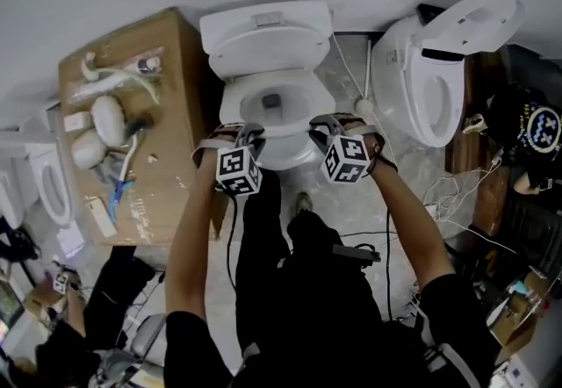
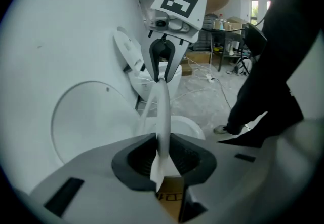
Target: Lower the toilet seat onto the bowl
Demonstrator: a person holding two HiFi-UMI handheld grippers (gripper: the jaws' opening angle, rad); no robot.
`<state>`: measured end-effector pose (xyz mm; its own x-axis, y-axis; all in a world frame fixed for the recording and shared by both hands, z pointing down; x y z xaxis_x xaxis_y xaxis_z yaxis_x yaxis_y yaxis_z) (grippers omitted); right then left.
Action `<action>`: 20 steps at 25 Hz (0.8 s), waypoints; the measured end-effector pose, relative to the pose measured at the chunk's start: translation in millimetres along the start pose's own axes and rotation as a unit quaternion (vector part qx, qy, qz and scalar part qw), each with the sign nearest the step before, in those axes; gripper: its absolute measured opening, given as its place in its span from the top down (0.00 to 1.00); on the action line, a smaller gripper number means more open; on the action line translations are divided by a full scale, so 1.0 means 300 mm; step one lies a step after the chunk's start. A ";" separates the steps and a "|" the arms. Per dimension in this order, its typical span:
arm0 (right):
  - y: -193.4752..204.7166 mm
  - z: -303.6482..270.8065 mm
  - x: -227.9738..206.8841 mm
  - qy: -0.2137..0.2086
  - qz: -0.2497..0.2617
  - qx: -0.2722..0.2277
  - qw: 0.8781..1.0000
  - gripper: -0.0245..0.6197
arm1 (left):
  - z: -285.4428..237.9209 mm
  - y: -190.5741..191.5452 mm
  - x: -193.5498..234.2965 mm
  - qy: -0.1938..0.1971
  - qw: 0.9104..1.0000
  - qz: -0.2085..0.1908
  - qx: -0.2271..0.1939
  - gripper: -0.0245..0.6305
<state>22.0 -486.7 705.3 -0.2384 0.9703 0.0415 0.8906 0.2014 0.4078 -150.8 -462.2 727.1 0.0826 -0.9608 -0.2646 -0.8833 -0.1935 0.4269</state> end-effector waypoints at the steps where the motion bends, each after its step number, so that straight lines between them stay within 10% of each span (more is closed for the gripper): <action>1: 0.032 -0.021 0.048 -0.019 0.006 0.007 1.000 0.83 | -0.024 -0.005 -0.059 0.020 1.000 -0.003 0.001 0.82; 20: 0.546 -0.729 0.573 -0.093 0.039 0.096 0.990 0.77 | -0.700 0.124 -0.797 0.077 0.994 -0.036 0.067 0.73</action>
<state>42.3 -316.2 978.7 -0.1062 0.9882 -0.1100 0.9650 0.1291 0.2284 -106.5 -281.3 987.7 0.2088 -0.9663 -0.1502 -0.9255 -0.2449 0.2890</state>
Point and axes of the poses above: the fingertips, and each gripper's own axes: z backward along the fingers, x to its left, y out of its underside, the point moved 9 cm from there along z, backward along the fingers, and after that the axes turned 15 degrees about -z, right-handed, at the moved point
